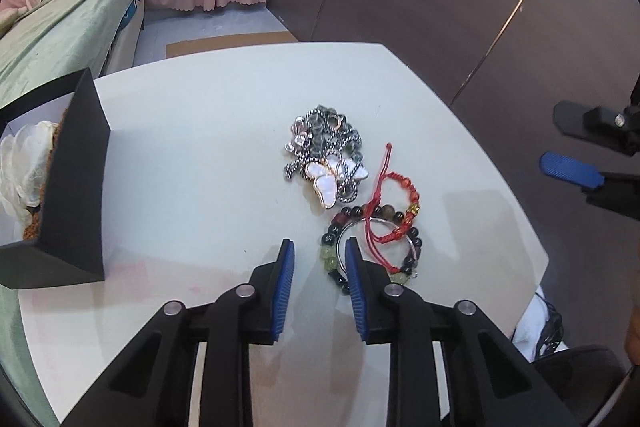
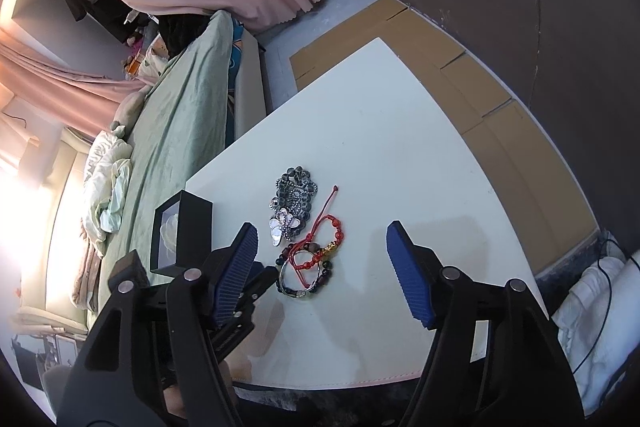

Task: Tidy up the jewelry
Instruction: 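Grasp the black bead bracelet with the left gripper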

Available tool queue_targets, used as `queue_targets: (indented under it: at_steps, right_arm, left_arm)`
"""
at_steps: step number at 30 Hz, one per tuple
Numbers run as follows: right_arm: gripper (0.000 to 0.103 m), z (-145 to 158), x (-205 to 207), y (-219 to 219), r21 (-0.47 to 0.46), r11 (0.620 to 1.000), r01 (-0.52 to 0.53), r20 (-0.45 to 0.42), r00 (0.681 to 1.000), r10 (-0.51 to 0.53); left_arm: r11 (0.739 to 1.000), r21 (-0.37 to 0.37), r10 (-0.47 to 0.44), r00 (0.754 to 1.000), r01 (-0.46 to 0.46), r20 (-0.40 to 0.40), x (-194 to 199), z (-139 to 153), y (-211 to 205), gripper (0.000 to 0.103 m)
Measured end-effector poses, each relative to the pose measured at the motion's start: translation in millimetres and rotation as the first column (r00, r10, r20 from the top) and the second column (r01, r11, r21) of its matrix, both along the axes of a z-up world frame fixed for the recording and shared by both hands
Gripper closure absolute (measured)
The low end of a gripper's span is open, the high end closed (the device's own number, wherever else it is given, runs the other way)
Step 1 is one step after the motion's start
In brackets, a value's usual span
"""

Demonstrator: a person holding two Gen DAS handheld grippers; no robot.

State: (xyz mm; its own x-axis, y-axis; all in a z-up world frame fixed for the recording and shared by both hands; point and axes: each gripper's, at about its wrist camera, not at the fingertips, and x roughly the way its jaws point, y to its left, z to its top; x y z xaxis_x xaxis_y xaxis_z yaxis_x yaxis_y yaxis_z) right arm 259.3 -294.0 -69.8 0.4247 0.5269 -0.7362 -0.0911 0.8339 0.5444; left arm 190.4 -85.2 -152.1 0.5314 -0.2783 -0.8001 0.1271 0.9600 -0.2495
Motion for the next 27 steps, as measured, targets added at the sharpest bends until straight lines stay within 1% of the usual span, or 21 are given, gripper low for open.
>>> queue_targets:
  at_steps: [1,3,5,7,8,9,12,15,16,17,19,20,21,22,23,24,26,27]
  right_arm:
    - [0.035,0,0,0,-0.001,1.0,-0.001,0.001,1.0,0.001]
    - [0.035,-2,1,1,-0.005,1.0,-0.003,-0.003,1.0,0.003]
    - [0.035,-4,1,2,-0.009,1.0,-0.002,-0.008,1.0,0.002]
    - [0.035,-5,2,4,-0.015,1.0,-0.001,-0.011,1.0,0.001]
    - [0.035,-6,2,4,-0.019,1.0,-0.001,-0.011,1.0,0.0]
    - [0.035,-6,2,4,-0.022,1.0,-0.001,-0.012,1.0,0.0]
    - [0.035,-8,1,6,-0.03,1.0,0.0,-0.016,1.0,0.0]
    - [0.035,-9,1,9,-0.038,0.999,-0.005,-0.018,1.0,0.005]
    - [0.035,-10,2,10,-0.039,0.999,-0.008,-0.019,1.0,0.007]
    - [0.035,-10,2,12,-0.041,0.999,-0.012,-0.02,1.0,0.011]
    - [0.035,-11,4,16,-0.047,0.999,-0.022,-0.022,1.0,0.021]
    - [0.035,-11,4,19,-0.051,0.998,-0.028,-0.023,0.999,0.026]
    - [0.035,-12,4,21,-0.054,0.998,-0.034,-0.024,0.999,0.032]
    - [0.035,-12,4,23,-0.058,0.998,-0.038,-0.024,0.999,0.036]
    - [0.035,-13,4,25,-0.064,0.997,-0.043,-0.025,0.999,0.041]
    - [0.035,-14,4,25,-0.067,0.997,-0.045,-0.025,0.999,0.044]
    - [0.035,-15,5,26,-0.073,0.996,-0.048,-0.029,0.999,0.046]
    - [0.035,-16,5,25,-0.075,0.996,-0.048,-0.03,0.998,0.046]
  left_arm:
    - [1.0,0.017,0.001,1.0,-0.001,0.004,0,-2,-2,0.083]
    - [0.998,0.061,-0.003,1.0,0.002,0.02,1,-3,-8,0.084]
    - [0.992,0.122,-0.017,1.0,0.014,0.026,0,-3,-16,0.086]
    - [0.987,0.162,-0.024,0.999,0.018,0.031,-1,-4,-20,0.087]
    - [0.983,0.181,-0.024,0.999,0.017,0.032,-1,-4,-22,0.091]
    - [0.978,0.21,-0.02,0.999,0.013,0.031,-1,-5,-23,0.092]
    - [0.966,0.257,-0.026,0.999,0.017,0.031,-3,-6,-25,0.092]
    - [0.953,0.302,-0.053,0.998,0.039,0.041,-7,-7,-29,0.092]
    - [0.954,0.298,-0.048,0.998,0.034,0.042,-6,-7,-29,0.092]
    - [0.959,0.283,-0.047,0.998,0.033,0.041,-6,-8,-27,0.09]
    - [0.97,0.237,-0.071,0.997,0.061,0.032,-4,-7,-30,0.069]
    - [0.969,0.234,-0.088,0.996,0.079,0.03,-4,-7,-34,0.063]
    - [0.96,0.264,-0.102,0.994,0.091,0.031,-5,-8,-38,0.062]
    - [0.95,0.295,-0.115,0.993,0.099,0.037,-6,-9,-43,0.063]
    - [0.955,0.282,-0.103,0.994,0.09,0.032,-5,-9,-42,0.064]
    - [0.959,0.273,-0.091,0.995,0.08,0.028,-4,-8,-40,0.067]
    - [0.956,0.287,-0.07,0.997,0.06,0.024,-2,-7,-36,0.086]
    - [0.955,0.292,-0.06,0.998,0.05,0.025,-1,-7,-34,0.092]
